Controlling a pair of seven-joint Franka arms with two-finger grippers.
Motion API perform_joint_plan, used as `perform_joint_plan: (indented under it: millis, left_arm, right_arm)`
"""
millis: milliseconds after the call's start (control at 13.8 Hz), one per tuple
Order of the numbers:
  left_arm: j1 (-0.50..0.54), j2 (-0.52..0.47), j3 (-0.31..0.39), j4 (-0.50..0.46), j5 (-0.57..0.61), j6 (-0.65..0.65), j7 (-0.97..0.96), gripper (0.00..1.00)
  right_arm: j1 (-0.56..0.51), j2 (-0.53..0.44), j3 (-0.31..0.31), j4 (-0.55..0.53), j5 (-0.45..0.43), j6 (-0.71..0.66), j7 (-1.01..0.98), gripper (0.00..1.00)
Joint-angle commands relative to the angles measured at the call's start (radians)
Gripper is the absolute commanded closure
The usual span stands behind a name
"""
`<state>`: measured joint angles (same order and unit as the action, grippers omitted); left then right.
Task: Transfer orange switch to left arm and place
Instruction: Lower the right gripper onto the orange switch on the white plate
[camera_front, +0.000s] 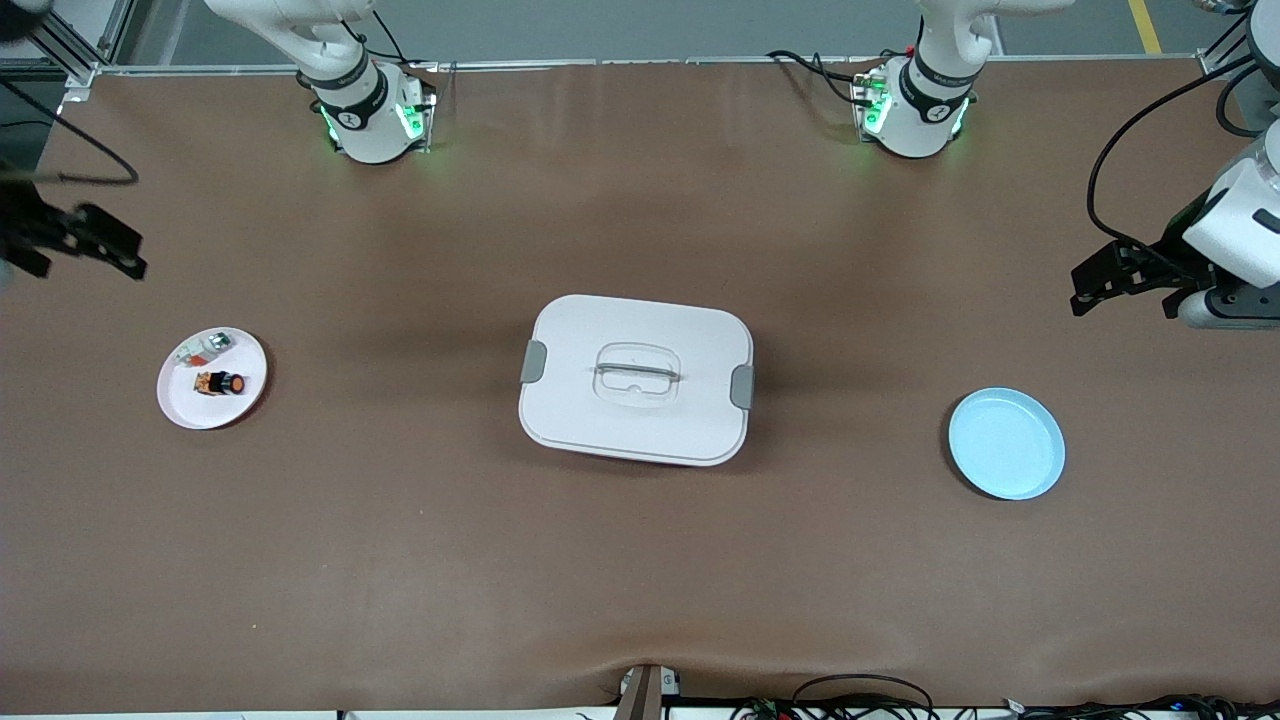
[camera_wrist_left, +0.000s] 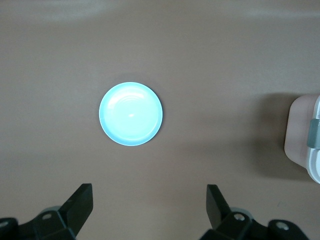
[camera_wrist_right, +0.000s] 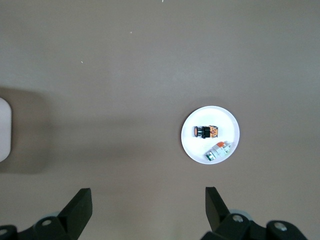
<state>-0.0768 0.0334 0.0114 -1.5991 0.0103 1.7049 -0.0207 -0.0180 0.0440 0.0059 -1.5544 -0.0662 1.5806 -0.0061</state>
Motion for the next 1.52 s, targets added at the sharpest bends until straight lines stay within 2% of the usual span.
perform_joint_plan:
  millis: [0,145,289,506,795,939,1084,1301,1445]
  left_arm:
    - [0.006,0.010,-0.001,0.024,-0.013,-0.021,0.008,0.00]
    - [0.005,0.011,-0.001,0.024,-0.013,-0.021,0.008,0.00]
    - [0.008,0.011,-0.001,0.022,-0.013,-0.021,0.008,0.00]
    - [0.009,0.011,0.002,0.022,-0.013,-0.021,0.010,0.00]
    - [0.009,0.016,0.005,0.024,-0.013,-0.021,0.011,0.00]
    - [0.009,0.016,0.007,0.022,-0.013,-0.021,0.011,0.00]
    - [0.009,0.016,0.007,0.022,-0.013,-0.021,0.011,0.00]
    - [0.009,0.016,0.007,0.024,-0.013,-0.021,0.011,0.00]
    - [0.009,0.016,0.007,0.024,-0.013,-0.021,0.011,0.00]
  right_arm:
    - [-0.004,0.112,0.006,0.053,-0.009,-0.002,-0.006,0.00]
    - [-0.014,0.131,0.005,0.044,-0.006,0.031,-0.008,0.00]
    - [-0.068,0.149,0.005,-0.010,0.000,0.100,-0.009,0.00]
    - [-0.106,0.171,0.005,-0.068,0.000,0.128,-0.018,0.00]
    - [-0.216,0.168,0.006,-0.284,0.006,0.391,-0.161,0.00]
    - [-0.255,0.180,0.005,-0.337,0.051,0.459,-0.212,0.00]
    - [-0.257,0.197,0.005,-0.374,0.055,0.499,-0.212,0.00]
    - [-0.278,0.197,0.005,-0.473,0.055,0.634,-0.215,0.00]
    - [-0.287,0.217,0.005,-0.492,0.055,0.667,-0.216,0.00]
